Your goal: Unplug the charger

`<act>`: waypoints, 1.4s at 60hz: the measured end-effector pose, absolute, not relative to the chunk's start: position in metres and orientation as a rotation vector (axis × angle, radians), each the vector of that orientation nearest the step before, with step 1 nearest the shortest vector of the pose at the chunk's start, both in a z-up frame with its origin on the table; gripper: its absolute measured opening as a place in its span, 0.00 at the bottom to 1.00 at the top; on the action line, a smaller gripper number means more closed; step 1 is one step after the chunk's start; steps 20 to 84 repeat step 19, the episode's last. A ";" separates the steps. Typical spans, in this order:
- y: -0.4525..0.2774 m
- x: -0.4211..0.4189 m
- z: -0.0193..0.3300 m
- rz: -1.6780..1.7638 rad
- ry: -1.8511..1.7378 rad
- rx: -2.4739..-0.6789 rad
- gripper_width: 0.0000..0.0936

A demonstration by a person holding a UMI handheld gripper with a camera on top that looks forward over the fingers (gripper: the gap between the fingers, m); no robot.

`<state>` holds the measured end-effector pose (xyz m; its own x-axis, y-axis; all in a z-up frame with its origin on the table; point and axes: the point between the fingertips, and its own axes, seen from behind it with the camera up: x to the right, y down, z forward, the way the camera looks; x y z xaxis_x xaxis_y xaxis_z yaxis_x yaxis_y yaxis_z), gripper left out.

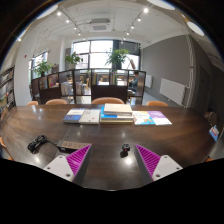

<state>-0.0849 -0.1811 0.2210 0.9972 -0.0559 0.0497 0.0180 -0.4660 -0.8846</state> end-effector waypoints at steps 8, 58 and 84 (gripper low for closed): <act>-0.209 -0.089 0.207 -0.103 0.042 -2.085 0.91; -0.229 -0.093 0.196 -0.108 0.040 -2.108 0.91; -0.229 -0.093 0.196 -0.108 0.040 -2.108 0.91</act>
